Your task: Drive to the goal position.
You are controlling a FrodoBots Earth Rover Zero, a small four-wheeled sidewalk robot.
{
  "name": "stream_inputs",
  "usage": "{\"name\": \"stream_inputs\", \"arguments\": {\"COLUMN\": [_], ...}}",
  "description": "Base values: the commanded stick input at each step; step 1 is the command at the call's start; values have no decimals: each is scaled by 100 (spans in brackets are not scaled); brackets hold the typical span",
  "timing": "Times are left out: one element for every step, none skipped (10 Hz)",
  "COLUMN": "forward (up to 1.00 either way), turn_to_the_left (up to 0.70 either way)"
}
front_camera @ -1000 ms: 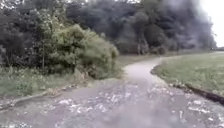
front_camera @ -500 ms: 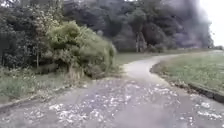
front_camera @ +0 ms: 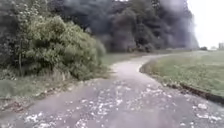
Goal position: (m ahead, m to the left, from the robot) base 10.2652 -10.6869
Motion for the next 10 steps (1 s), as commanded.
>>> {"name": "stream_inputs", "arguments": {"forward": [50, 50, 50, 50, 50, 50, 50, 50, 50, 50], "turn_to_the_left": [-3, -19, -23, -9, -4, 0, 0, 0, 0, 0]}}
